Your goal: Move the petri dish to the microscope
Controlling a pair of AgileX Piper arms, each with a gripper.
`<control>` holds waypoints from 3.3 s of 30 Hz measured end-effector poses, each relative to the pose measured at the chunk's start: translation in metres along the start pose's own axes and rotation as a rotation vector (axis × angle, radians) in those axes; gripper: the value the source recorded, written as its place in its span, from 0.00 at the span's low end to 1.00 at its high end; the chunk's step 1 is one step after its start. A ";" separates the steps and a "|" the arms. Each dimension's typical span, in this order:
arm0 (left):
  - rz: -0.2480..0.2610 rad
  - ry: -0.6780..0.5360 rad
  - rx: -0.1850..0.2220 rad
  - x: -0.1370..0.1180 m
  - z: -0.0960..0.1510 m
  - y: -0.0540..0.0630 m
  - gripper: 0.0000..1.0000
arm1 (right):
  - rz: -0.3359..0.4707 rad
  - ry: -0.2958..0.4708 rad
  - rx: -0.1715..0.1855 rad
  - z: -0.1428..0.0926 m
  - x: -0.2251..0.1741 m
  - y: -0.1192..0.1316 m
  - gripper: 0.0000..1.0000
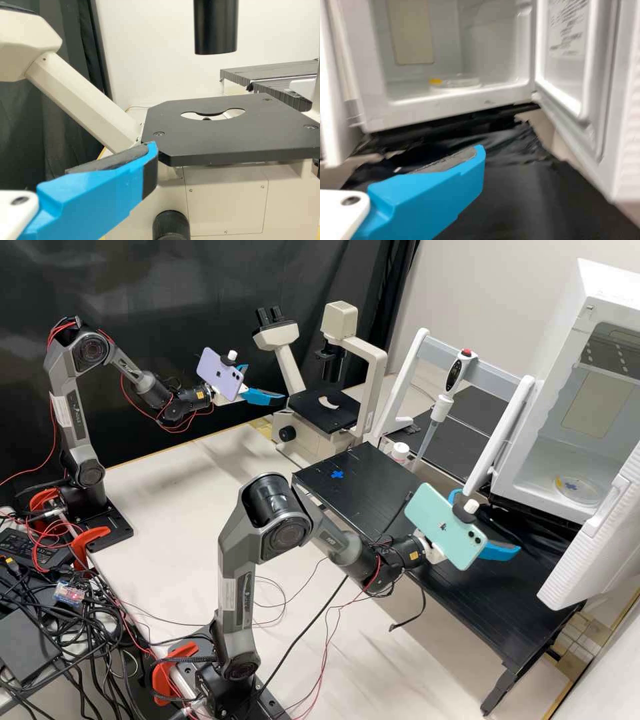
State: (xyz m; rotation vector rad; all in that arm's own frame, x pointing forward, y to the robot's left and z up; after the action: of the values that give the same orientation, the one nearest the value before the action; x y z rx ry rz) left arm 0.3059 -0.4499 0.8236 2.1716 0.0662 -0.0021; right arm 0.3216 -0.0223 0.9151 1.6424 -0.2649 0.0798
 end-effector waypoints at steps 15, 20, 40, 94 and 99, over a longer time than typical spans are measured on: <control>0.000 0.000 0.000 0.000 0.000 0.000 1.00 | 0.093 -0.055 0.045 -0.008 0.075 0.043 1.00; 0.000 0.000 0.000 0.000 0.000 0.000 1.00 | 0.092 -0.051 0.054 -0.016 0.098 0.051 1.00; 0.000 0.000 0.000 0.000 0.000 0.000 1.00 | -0.085 -0.117 0.026 -0.025 0.209 0.013 1.00; 0.000 0.000 0.000 0.000 0.000 0.000 1.00 | -0.053 -0.039 -0.088 -0.022 0.241 0.005 1.00; 0.000 0.000 0.000 0.000 0.000 0.000 1.00 | -0.075 -0.035 -0.080 -0.021 0.241 0.002 1.00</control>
State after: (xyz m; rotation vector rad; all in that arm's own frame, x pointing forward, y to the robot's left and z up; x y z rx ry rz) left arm 0.3059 -0.4499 0.8236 2.1716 0.0662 -0.0021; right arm 0.5574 -0.0313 0.9697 1.5731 -0.2303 -0.0159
